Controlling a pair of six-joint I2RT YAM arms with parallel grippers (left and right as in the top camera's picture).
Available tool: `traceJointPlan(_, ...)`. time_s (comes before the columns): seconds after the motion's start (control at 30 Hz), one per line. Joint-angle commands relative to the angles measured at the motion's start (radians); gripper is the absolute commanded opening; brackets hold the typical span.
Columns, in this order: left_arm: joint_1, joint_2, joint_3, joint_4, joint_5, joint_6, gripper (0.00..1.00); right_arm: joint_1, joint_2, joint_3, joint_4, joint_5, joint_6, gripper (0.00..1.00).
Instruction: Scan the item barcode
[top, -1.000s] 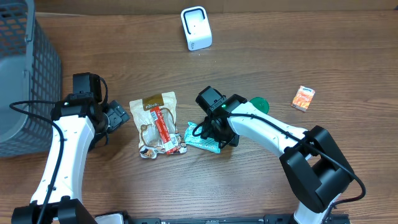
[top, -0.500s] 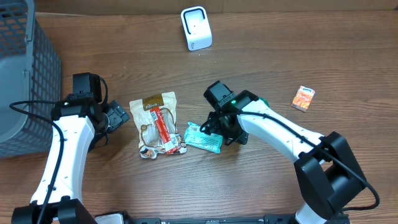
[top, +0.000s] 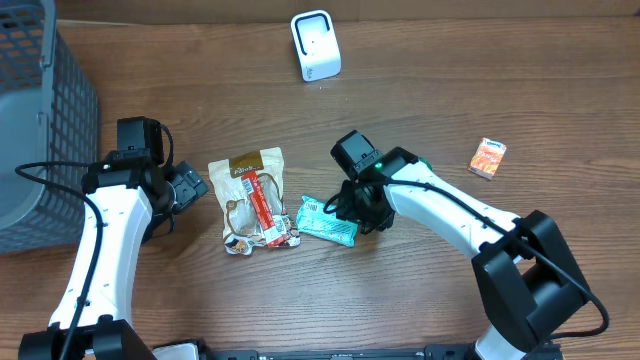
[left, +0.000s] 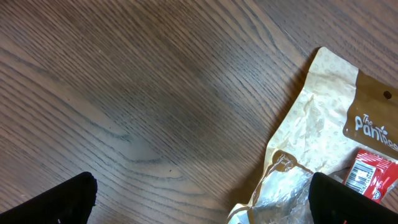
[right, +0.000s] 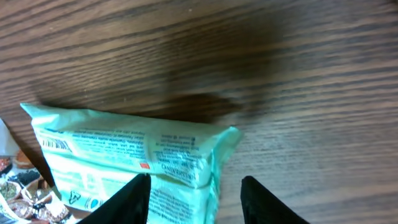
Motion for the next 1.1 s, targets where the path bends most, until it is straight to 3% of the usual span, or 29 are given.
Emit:
traceJointPlan(0.0, 0.002, 0.000, -0.002, 0.000, -0.012, 0.013, 1.00, 0.004, -0.025, -0.041, 0.056, -0.051, -0.015, 0.49)
traceJointPlan(0.57, 0.002, 0.000, -0.002, 0.000, -0.012, 0.013, 1.00, 0.017, -0.025, -0.145, 0.210, -0.064, -0.013, 0.48)
traceJointPlan(0.9, 0.002, 0.000, -0.002, 0.000, -0.012, 0.012, 1.00, 0.017, -0.025, -0.181, 0.237, -0.064, 0.037, 0.34)
traceJointPlan(1.07, 0.002, 0.000, -0.002, 0.000, -0.012, 0.013, 1.00, 0.017, -0.025, -0.181, 0.240, -0.064, 0.037, 0.33)
